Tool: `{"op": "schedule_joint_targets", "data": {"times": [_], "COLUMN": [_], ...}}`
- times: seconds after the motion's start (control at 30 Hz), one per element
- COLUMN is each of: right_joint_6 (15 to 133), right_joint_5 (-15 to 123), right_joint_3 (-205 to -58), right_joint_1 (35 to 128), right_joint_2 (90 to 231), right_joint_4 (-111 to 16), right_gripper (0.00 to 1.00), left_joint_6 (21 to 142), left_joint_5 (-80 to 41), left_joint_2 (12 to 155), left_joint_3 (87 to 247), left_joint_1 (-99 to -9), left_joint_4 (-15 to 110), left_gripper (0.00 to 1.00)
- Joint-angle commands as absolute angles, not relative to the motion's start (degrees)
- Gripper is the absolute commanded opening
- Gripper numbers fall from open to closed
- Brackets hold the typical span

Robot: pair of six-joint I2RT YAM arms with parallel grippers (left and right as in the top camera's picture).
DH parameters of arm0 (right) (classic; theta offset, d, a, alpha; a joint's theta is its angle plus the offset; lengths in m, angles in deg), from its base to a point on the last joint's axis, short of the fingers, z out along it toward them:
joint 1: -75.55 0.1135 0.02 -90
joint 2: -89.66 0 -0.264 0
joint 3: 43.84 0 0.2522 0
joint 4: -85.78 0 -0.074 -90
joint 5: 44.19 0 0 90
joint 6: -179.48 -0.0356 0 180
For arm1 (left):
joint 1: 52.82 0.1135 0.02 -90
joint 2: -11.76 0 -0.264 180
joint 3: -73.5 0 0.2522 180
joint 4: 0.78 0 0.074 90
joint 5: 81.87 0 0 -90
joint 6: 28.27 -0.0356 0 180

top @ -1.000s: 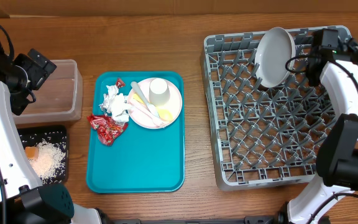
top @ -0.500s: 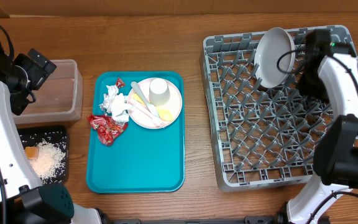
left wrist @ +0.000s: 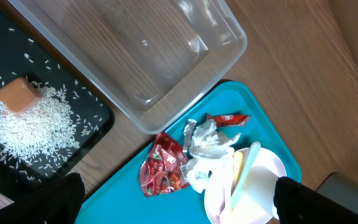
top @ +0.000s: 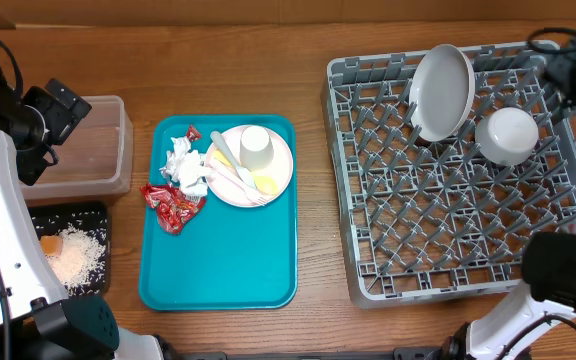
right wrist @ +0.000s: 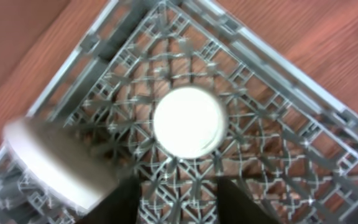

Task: Sort waste into correct bins and load items into the dishwasher rack
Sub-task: 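Set the bowl upside down in the rack's back right area and release, then reach the right gripper to the paper cup on the white plate and grasp it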

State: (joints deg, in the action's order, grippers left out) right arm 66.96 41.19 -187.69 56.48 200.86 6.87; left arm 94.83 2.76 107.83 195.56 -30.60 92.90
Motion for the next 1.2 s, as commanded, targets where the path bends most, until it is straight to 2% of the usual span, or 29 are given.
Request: {"op": "schedule_joint_targets", "data": {"times": [0.0,0.13,0.2,0.23,0.33,0.53,0.7,0.73,0.77,0.8,0.9,1.17], "right_joint_6": [67.2,69.8,75.0,76.8,77.6,77.8,82.5,82.5,82.5,82.5,82.5,82.2], "right_joint_5": [42.9,51.4,60.8,65.2,72.9,75.9,75.4,74.6,72.3,70.8,66.1,62.8], "right_joint_3": [-183.9,-178.8,-177.9,-178.0,-178.2,-178.2,-178.2,-178.2,-178.2,-177.9,-177.5,-177.5], "right_joint_1": [54.4,54.4,55.1,55.4,56.4,59.8,68.7,71.4,76.3,79.3,88.7,102.0], "right_joint_2": [201.6,201.7,201.7,201.6,200.2,191.4,186.4,186.0,186.0,186.5,189.6,201.1], "right_joint_4": [6.4,5.0,4.2,3.9,2.4,-1.8,-2.4,-2.6,-3.1,-3.6,-5.5,-12.1], "right_gripper": [0.38,0.40,0.56,0.60,0.61,0.66,0.72,0.74,0.97,1.00,1.00,1.00], "left_joint_6": [95.2,95.1,95.1,95.2,95.2,95.2,95.1,95.2,95.1,95.2,95.2,95.1], "left_joint_5": [2.7,2.8,2.7,2.8,2.7,2.7,2.8,2.8,2.8,2.8,2.7,2.8], "left_joint_2": [107.9,107.9,107.9,107.9,107.9,107.9,107.9,108.0,108.0,108.0,108.0,108.0], "left_joint_3": [196.4,196.4,196.4,196.4,196.4,196.4,196.4,196.3,196.3,196.3,196.3,196.3], "left_joint_1": [-30.7,-30.7,-30.9,-30.9,-30.9,-31.6,-31.7,-31.7,-31.5,-31.5,-31.5,-31.5], "left_joint_4": [92.9,92.9,92.9,92.9,92.9,92.8,92.9,92.9,92.9,92.9,92.9,92.8], "left_gripper": [1.00,1.00,1.00,1.00,1.00,1.00,1.00,1.00,1.00,1.00,1.00,1.00]}}
